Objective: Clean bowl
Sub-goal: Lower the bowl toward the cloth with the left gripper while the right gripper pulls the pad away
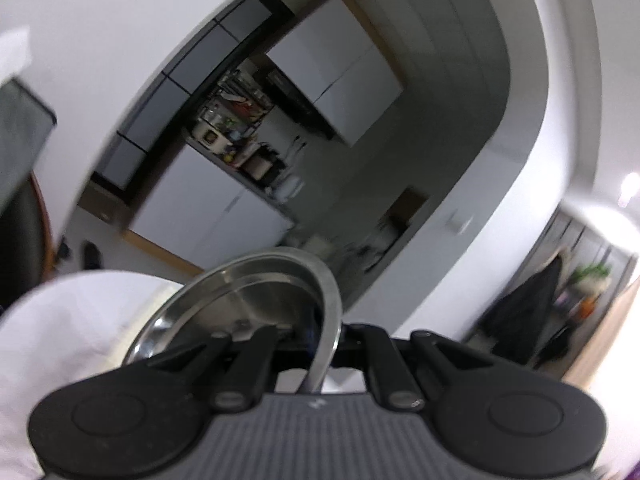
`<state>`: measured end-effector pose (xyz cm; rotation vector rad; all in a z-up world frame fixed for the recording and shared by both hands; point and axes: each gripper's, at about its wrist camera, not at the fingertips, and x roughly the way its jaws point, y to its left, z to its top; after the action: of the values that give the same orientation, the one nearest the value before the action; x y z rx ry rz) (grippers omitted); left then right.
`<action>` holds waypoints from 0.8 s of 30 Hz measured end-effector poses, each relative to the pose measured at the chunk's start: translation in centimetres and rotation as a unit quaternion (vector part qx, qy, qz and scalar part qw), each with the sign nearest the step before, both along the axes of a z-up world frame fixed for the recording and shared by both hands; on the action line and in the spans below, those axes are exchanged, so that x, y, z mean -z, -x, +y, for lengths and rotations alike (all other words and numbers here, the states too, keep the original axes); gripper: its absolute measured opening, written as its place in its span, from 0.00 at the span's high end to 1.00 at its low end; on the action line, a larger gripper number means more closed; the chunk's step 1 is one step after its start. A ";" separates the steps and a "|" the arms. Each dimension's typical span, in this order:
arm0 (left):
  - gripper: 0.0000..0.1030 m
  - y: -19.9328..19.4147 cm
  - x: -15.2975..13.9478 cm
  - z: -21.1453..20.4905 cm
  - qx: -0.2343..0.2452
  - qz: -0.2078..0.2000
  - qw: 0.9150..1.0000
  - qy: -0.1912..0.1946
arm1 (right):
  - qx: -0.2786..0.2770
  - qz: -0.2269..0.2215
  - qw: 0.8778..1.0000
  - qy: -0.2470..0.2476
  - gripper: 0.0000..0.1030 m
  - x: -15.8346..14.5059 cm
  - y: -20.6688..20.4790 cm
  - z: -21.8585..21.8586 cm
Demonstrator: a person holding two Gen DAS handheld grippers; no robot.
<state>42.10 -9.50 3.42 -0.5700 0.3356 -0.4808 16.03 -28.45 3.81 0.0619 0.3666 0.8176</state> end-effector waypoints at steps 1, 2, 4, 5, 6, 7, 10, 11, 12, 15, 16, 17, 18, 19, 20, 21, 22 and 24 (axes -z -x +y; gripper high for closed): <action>0.95 -0.2 -0.1 -0.5 -0.001 0.006 1.000 -0.022 | 0.006 -0.002 1.000 0.010 0.93 0.0 0.0 0.2; 0.95 -0.3 -0.2 -0.7 -0.001 0.010 0.999 -0.035 | 0.009 -0.002 1.000 0.016 0.93 0.0 0.0 0.3; 0.95 -0.9 0.0 -1.3 0.012 0.023 0.999 -0.048 | 0.010 -0.001 1.000 0.020 0.93 -0.1 0.1 0.5; 0.94 -0.9 0.1 -1.3 0.011 0.025 0.998 -0.050 | 0.011 0.000 1.000 0.023 0.93 -0.1 0.0 0.7; 0.94 -1.0 0.2 -1.3 0.011 0.027 0.998 -0.052 | 0.014 0.001 0.999 0.029 0.93 0.0 0.0 0.9; 0.94 -1.2 0.3 -1.4 0.009 0.030 0.998 -0.057 | 0.014 0.001 0.999 0.030 0.93 0.0 -0.1 0.9; 0.94 -1.5 0.7 -1.6 0.001 0.034 0.996 -0.085 | 0.013 0.005 0.999 0.037 0.93 0.3 -0.3 1.2; 0.94 -1.7 0.7 -1.6 0.000 0.033 0.995 -0.091 | 0.012 0.006 0.999 0.040 0.93 0.3 -0.4 1.3; 0.94 -1.8 0.7 -1.7 -0.002 0.032 0.995 -0.098 | 0.012 0.007 0.999 0.043 0.93 0.4 -0.5 1.4; 0.94 -2.2 0.8 -2.4 -0.008 0.029 0.990 -0.136 | 0.012 0.012 0.999 0.048 0.93 0.8 -0.8 1.5; 0.94 -2.1 0.9 -3.0 -0.005 0.028 0.988 -0.155 | 0.012 0.014 0.999 0.049 0.93 1.0 -0.9 1.6; 0.94 -2.1 1.2 -3.8 0.002 0.028 0.984 -0.174 | 0.012 0.017 0.999 0.050 0.93 1.1 -1.1 1.7; 0.94 -2.0 1.4 -4.4 0.008 0.027 0.982 -0.189 | 0.013 0.019 0.998 0.052 0.93 1.3 -1.2 1.9; 0.94 -1.9 1.8 -5.2 0.017 0.028 0.978 -0.205 | 0.013 0.021 0.998 0.053 0.93 1.4 -1.3 2.0; 0.94 -1.8 2.3 -6.2 0.031 0.027 0.973 -0.226 | 0.013 0.023 0.998 0.054 0.93 1.6 -1.4 2.2; 0.94 -1.7 2.6 -6.8 0.038 0.025 0.970 -0.238 | 0.013 0.025 0.998 0.055 0.93 1.7 -1.5 2.3; 0.94 -1.7 2.9 -7.2 0.042 0.025 0.968 -0.246 | 0.013 0.026 0.998 0.056 0.93 1.8 -1.4 2.5; 0.93 -1.6 3.6 -8.0 0.049 0.024 0.964 -0.261 | 0.011 0.026 0.997 0.069 0.93 2.1 -1.7 3.1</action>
<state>43.67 -17.53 -0.16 -0.0518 0.5183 -0.4517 17.71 -25.32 1.67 -0.0423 0.4694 0.7674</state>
